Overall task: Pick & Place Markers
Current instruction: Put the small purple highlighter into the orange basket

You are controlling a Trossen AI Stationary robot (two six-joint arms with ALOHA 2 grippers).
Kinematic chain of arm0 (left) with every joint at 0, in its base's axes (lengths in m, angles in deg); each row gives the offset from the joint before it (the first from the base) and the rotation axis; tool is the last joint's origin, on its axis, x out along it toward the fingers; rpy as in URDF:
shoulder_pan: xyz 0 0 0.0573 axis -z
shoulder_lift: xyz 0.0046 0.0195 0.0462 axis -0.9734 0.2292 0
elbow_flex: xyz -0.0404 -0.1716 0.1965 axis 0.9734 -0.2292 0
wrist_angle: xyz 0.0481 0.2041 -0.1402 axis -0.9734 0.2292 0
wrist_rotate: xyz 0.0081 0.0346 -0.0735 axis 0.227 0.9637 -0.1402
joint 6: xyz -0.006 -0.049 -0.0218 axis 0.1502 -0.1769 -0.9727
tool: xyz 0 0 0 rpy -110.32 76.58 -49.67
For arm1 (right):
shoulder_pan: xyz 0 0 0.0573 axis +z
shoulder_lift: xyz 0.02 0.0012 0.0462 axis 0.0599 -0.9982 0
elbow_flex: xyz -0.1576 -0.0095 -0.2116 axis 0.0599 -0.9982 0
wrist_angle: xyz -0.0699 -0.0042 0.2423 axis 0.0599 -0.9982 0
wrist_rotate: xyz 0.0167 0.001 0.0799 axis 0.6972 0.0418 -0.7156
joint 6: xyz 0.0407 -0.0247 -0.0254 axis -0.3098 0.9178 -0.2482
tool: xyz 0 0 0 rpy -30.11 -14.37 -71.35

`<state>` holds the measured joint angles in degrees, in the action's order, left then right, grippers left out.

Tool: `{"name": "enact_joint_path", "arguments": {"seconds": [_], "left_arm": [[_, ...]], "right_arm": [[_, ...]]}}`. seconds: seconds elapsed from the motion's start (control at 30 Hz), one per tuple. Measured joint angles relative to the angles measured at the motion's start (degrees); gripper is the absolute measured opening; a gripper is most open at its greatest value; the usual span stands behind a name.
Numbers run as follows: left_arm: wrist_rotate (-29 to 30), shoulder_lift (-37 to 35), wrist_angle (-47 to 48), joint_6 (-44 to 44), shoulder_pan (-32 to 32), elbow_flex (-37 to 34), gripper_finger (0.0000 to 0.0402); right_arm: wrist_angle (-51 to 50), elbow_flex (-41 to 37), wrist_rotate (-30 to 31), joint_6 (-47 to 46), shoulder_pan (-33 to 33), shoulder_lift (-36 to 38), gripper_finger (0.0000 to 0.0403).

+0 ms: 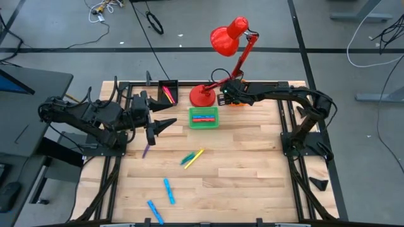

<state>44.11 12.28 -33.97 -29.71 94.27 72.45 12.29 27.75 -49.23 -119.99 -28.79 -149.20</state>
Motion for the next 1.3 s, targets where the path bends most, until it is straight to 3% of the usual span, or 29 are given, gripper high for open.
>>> {"name": "enact_joint_path", "arguments": {"seconds": [0.33,0.77,1.13,1.3], "left_arm": [[0.01,0.00,-0.02,0.04,-1.25,0.00,0.0284],[0.01,0.00,-0.04,-0.02,-2.37,0.00,0.0284],[-0.01,0.00,0.00,-1.10,-2.35,0.00,0.0284],[-0.01,0.00,0.00,-1.62,-2.35,0.00,0.0284]], "right_arm": [[-7.59,0.00,0.05,-0.76,5.40,8.39,0.0157],[-15.02,0.00,-1.00,-9.90,14.75,16.38,0.0157],[4.41,0.02,-1.50,2.53,26.65,24.48,0.0157],[17.05,0.02,-1.43,12.92,30.66,26.99,0.0157]]}}
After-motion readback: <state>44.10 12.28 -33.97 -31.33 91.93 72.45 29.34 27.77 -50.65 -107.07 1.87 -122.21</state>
